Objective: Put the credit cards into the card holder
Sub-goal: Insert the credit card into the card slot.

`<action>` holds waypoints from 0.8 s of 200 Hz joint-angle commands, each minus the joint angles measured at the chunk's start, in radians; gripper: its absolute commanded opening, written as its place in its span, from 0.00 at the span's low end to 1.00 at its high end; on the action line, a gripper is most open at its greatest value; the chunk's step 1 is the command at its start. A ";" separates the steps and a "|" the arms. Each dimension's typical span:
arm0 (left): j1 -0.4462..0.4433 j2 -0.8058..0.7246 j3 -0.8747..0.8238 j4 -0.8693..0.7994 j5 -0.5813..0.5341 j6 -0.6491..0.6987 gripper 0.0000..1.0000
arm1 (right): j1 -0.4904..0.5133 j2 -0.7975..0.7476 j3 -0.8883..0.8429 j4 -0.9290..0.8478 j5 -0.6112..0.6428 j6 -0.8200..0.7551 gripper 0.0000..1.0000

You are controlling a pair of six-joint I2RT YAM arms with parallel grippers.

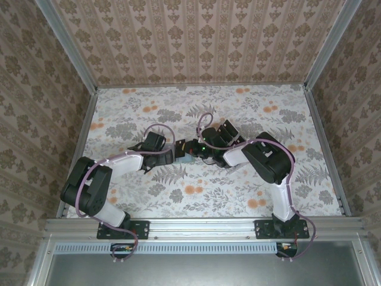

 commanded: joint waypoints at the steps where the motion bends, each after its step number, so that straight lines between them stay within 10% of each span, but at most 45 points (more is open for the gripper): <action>1: 0.004 -0.003 -0.027 -0.045 -0.014 -0.020 1.00 | 0.006 0.031 -0.007 0.024 -0.026 0.012 0.00; 160: 0.007 -0.028 -0.009 -0.052 0.011 -0.020 1.00 | 0.014 0.055 -0.052 0.065 -0.059 0.042 0.00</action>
